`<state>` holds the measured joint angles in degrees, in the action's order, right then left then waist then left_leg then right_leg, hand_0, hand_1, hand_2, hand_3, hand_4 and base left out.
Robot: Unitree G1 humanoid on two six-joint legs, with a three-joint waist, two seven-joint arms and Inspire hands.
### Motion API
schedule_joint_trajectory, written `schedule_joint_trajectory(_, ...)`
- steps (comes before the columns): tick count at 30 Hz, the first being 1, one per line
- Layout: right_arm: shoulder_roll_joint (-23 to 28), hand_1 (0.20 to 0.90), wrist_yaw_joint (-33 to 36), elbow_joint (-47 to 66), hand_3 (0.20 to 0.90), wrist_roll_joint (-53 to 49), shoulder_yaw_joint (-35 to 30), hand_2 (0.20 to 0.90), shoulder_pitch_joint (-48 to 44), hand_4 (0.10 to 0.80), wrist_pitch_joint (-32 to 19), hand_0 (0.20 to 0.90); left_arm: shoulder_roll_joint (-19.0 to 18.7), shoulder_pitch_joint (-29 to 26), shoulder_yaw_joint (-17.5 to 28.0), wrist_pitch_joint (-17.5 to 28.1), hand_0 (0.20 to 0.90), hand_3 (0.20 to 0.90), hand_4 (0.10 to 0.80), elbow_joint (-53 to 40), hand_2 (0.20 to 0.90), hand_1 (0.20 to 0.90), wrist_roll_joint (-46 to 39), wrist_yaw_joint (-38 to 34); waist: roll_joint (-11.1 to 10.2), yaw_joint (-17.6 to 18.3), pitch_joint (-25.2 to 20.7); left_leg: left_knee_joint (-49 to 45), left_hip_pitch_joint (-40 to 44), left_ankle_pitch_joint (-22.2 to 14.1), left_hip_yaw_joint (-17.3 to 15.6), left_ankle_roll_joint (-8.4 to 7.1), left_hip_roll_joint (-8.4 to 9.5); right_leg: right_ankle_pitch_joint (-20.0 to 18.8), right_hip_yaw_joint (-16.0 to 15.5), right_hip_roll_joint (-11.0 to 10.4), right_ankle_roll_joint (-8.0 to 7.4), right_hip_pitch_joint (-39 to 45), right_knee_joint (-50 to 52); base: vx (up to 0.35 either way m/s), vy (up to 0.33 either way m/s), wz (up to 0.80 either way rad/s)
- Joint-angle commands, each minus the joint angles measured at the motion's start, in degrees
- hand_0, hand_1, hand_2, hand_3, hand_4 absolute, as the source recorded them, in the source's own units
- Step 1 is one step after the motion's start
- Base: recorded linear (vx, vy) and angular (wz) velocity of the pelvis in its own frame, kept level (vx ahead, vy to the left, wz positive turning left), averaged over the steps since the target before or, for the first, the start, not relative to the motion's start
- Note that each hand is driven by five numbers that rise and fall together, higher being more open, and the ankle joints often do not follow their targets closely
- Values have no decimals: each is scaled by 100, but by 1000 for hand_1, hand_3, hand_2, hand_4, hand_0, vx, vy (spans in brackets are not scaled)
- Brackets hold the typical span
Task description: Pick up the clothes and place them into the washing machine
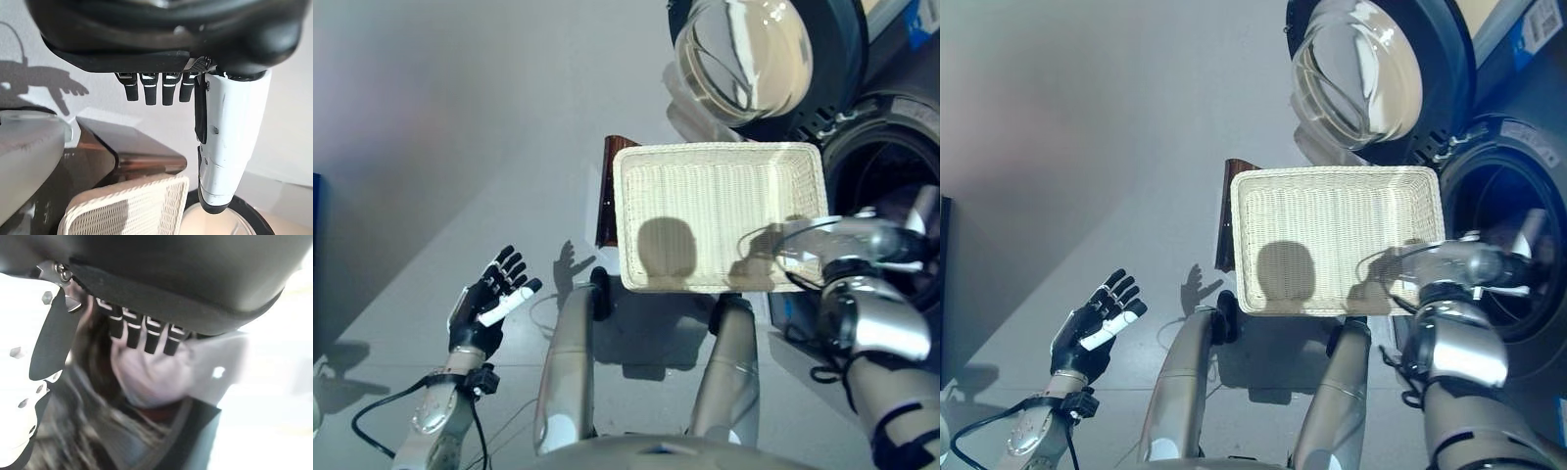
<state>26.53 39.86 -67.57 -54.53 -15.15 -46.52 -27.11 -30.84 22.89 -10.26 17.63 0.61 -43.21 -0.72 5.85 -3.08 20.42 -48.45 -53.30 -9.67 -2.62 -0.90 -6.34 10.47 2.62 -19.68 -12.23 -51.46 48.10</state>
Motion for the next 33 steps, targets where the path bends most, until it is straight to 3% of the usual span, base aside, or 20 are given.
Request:
schedule_joint_trajectory(1, 247, 900, 69, 420, 900, 1682, 528, 900, 337, 800, 309, 900, -103, 140, 311, 541, 900, 900, 800, -238, 900, 900, 109, 4, 33, -44, 8, 536, 23, 184, 269, -488, -259, -6, -34, 38, 379, -149, 81, 0, 0, 0)
schedule_joint_trajectory(6, 292, 900, 372, 772, 900, 4203, 1309, 900, 876, 800, 1282, 900, -45, 178, 456, 726, 900, 900, 800, -212, 900, 900, 289, 43, 23, -40, 37, 503, 8, 200, 302, -478, -262, -50, -45, 43, 369, -146, 69, 0, 0, 0)
schedule_joint_trajectory(9, 387, 900, 476, 523, 900, 5144, 1578, 900, 912, 800, 1752, 900, -62, 155, 513, 794, 900, 900, 800, -227, 900, 900, 359, 74, 48, -78, 18, 490, -18, 196, 328, -475, -259, -45, -63, 22, 346, -160, 77, 0, 0, 0)
schedule_joint_trajectory(24, 531, 900, 483, -1168, 900, 6826, 2584, 900, 189, 800, 3000, 900, -164, 16, 496, 727, 900, 900, 800, -525, 900, 900, 604, 2, 144, -314, 113, 521, -16, 235, 330, -485, -197, -19, -135, -44, 306, -94, 84, 2, -1, 1)
schedule_joint_trajectory(27, 612, 900, 489, -934, 900, 8327, 3131, 900, 459, 800, 3680, 900, -139, 8, 587, 735, 900, 900, 800, -578, 900, 900, 736, 24, 157, -318, 147, 514, -11, 228, 358, -484, -186, -14, -132, -55, 293, -117, 118, 21, -8, 3)
schedule_joint_trajectory(33, 907, 900, 214, -730, 900, 9691, 3553, 900, 720, 800, 4166, 900, -113, -6, 687, 768, 900, 900, 800, -561, 900, 900, 849, 131, 134, -313, 127, 527, -23, 219, 380, -482, -181, 3, -122, -89, 273, -140, 135, 17, -4, 4)
